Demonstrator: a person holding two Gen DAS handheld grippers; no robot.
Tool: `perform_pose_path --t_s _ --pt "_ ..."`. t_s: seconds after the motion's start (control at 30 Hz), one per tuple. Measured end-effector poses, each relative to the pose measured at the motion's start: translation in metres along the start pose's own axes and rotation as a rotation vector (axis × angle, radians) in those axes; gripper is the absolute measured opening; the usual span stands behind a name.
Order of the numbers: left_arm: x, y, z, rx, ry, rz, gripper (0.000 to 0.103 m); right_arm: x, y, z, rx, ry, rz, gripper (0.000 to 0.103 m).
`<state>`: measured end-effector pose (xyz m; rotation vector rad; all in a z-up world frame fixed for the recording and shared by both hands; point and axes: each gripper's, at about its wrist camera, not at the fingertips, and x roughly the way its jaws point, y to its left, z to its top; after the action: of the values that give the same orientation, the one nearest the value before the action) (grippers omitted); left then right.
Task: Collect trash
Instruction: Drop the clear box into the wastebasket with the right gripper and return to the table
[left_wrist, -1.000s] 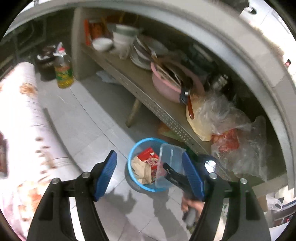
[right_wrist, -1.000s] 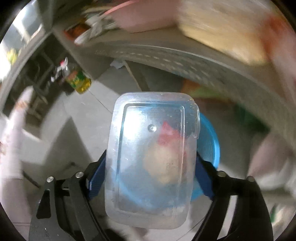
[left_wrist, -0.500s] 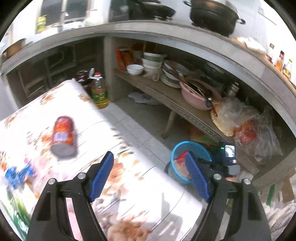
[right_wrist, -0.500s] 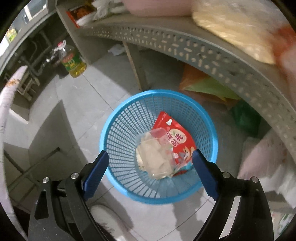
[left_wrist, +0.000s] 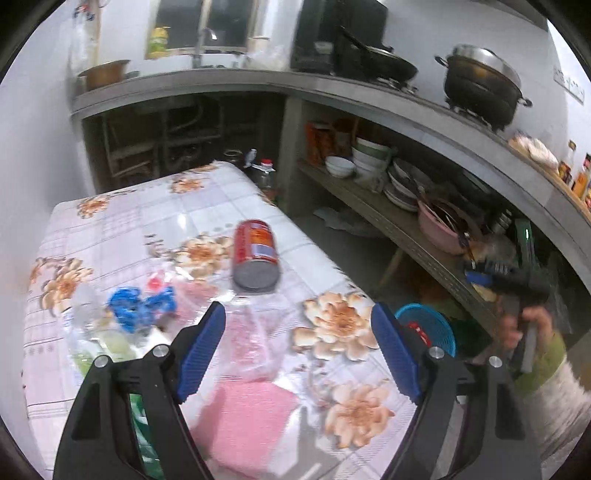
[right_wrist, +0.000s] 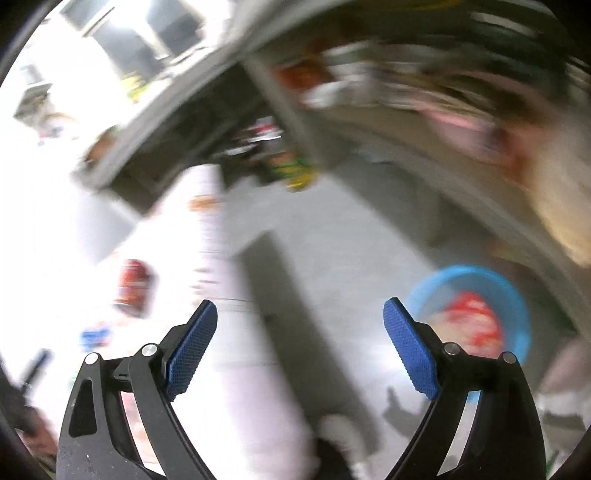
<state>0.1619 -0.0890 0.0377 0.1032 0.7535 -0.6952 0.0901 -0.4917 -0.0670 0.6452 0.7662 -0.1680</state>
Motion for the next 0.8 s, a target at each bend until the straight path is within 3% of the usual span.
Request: perform_pose_path --t_s 0.2,0.37,0.63,0.8 --pt "-0.011 0.028 -0.001 -0.047 -0.017 0.007 0.079 0.064 0.116 0.035 -0.085 0.182 0.108 0.087" --pt "-0.020 0.049 -0.003 -0.090 -0.027 0.020 0.079 0.097 0.188 0.019 -0.169 0.278 0.159 0.087" --pt "-0.035 0.094 -0.023 -0.203 -0.030 0.052 0.079 0.123 0.234 0.010 -0.273 0.374 0.052 0.087" --pt "-0.044 0.110 -0.026 -0.246 -0.067 0.067 0.079 0.145 0.242 0.025 -0.278 0.345 0.050 0.088"
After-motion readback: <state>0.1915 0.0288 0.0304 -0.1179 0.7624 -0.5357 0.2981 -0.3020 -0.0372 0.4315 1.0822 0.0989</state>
